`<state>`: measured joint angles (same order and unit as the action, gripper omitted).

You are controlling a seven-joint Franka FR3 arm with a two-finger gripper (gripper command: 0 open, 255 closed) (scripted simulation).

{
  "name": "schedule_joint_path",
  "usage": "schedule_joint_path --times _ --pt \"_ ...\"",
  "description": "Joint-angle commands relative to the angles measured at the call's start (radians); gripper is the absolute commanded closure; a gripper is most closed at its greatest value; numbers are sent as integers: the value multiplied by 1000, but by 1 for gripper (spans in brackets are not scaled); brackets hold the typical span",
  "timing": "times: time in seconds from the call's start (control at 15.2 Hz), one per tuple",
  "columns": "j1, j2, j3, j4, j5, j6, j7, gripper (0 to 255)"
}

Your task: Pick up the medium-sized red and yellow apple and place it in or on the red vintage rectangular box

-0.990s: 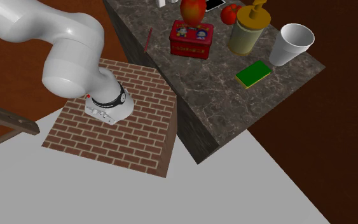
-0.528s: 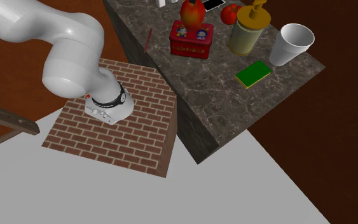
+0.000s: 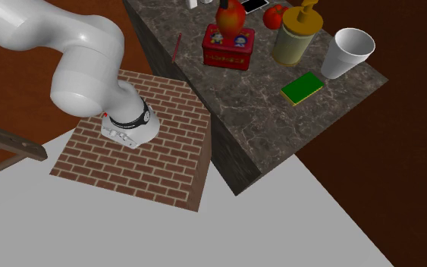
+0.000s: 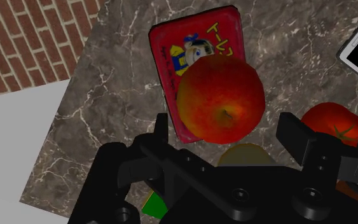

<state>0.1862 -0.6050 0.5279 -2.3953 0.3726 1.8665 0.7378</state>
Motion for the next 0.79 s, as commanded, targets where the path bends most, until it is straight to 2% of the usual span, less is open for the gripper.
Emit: schedule_joint_path --times 0.0,0.26,0.73 --pt "0 0 0 0 0 0 0 0" --pt "-9 -9 -37 115 -26 -126 6 0" --pt "-9 -9 -37 115 -26 -126 6 0"
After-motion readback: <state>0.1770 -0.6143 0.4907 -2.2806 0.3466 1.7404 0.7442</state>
